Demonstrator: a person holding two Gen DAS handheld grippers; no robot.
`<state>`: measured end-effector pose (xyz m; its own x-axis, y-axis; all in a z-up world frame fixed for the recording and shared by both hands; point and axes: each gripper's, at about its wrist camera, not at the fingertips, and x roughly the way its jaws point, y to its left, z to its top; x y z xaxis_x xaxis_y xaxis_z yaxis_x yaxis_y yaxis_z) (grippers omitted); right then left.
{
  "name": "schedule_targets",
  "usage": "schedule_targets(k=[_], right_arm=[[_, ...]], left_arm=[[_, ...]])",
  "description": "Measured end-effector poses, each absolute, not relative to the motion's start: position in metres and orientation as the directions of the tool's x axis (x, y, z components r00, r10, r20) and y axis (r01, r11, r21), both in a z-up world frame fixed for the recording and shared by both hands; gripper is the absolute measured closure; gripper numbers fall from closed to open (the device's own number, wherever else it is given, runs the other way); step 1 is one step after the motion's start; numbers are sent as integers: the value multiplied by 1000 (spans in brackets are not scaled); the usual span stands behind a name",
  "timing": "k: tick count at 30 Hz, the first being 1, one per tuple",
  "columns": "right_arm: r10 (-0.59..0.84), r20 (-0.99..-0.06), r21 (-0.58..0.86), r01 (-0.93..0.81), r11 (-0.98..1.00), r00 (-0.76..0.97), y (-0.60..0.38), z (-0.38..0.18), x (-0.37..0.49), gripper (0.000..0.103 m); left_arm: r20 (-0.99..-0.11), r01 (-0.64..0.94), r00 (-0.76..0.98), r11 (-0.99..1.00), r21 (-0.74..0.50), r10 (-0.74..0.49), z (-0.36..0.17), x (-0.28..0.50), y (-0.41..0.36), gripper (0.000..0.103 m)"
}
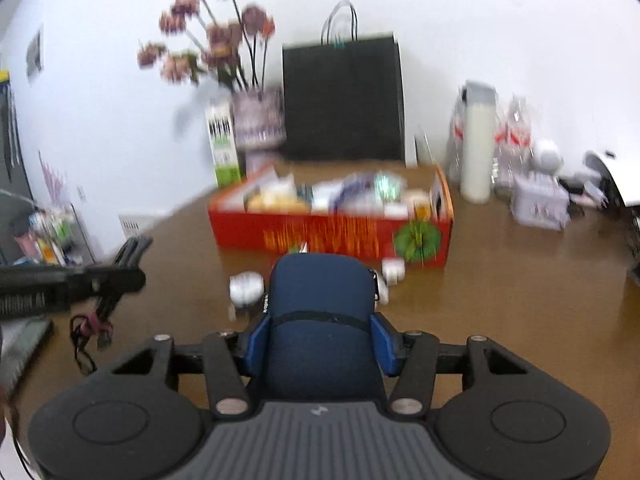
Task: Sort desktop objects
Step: 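Drop the navy pouch and black cable into the box with both grippers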
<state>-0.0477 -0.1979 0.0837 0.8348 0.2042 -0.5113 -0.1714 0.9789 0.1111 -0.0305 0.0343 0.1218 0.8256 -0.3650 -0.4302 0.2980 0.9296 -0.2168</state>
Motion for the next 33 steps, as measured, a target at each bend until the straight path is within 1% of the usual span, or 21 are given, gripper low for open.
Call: schedule_targets(k=[3, 4, 6, 8, 10, 14, 15, 17, 19, 20, 21, 22, 23, 24, 27, 29, 30, 31, 33], right_arm=[[174, -462, 75, -157, 985, 870, -208, 114, -14, 51], [162, -447, 69, -146, 987, 880, -213, 126, 5, 51], [154, -459, 65, -140, 988, 875, -222, 140, 46, 51], [123, -514, 45, -116, 992, 849, -228, 150, 99, 51], [78, -602, -1, -98, 995, 794, -230, 147, 157, 51], [-25, -772, -78, -57, 995, 635, -232, 108, 248, 51], [-47, -801, -87, -37, 996, 597, -232, 94, 265, 51], [-99, -816, -134, -20, 991, 570, -225, 70, 287, 51], [-102, -811, -140, -22, 990, 576, -219, 54, 294, 48], [-95, -815, -128, -18, 992, 571, -219, 49, 294, 46], [-75, -820, -103, -17, 995, 567, -220, 45, 295, 40], [-53, -823, -76, -18, 997, 565, -223, 42, 295, 40], [-46, -827, -80, -37, 996, 560, -224, 42, 294, 40], [-41, -834, -84, -53, 995, 551, -224, 44, 293, 41], [6, -828, -18, -38, 999, 560, -233, 65, 286, 41], [14, -808, -7, -33, 999, 589, -235, 87, 281, 38], [16, -797, 1, -25, 1000, 604, -236, 99, 278, 34], [26, -788, 15, -22, 1000, 615, -238, 109, 276, 32], [47, -762, 42, -24, 999, 646, -237, 127, 264, 29]], left_arm=[[-390, 309, 848, 932, -187, -359, 156, 24, 31, 86], [-393, 308, 848, 934, -181, -356, 164, 46, 28, 86], [-434, 308, 827, 934, -180, -357, 174, 101, 16, 86], [-507, 291, 786, 935, -203, -354, 172, 152, 2, 86], [-574, 274, 738, 935, -226, -355, 156, 204, -14, 86], [-682, 225, 650, 942, -249, -335, 105, 283, -40, 86], [-706, 225, 629, 946, -234, -325, 91, 299, -47, 85], [-726, 244, 605, 944, -223, -327, 72, 316, -55, 84], [-747, 257, 570, 938, -232, -341, 62, 324, -56, 81], [-751, 262, 561, 935, -240, -350, 61, 326, -55, 73], [-741, 273, 564, 929, -249, -364, 61, 323, -53, 69], [-728, 285, 578, 927, -243, -369, 64, 320, -51, 62], [-713, 298, 596, 926, -231, -369, 69, 315, -49, 52], [-703, 306, 609, 927, -216, -366, 75, 311, -45, 48], [-718, 275, 615, 942, -193, -326, 97, 308, -37, 47], [-730, 230, 627, 960, -163, -274, 111, 303, -33, 42], [-727, 215, 637, 965, -150, -254, 116, 299, -29, 41], [-721, 206, 649, 968, -144, -245, 122, 292, -25, 38], [-706, 177, 673, 975, -136, -221, 130, 267, -15, 29]])
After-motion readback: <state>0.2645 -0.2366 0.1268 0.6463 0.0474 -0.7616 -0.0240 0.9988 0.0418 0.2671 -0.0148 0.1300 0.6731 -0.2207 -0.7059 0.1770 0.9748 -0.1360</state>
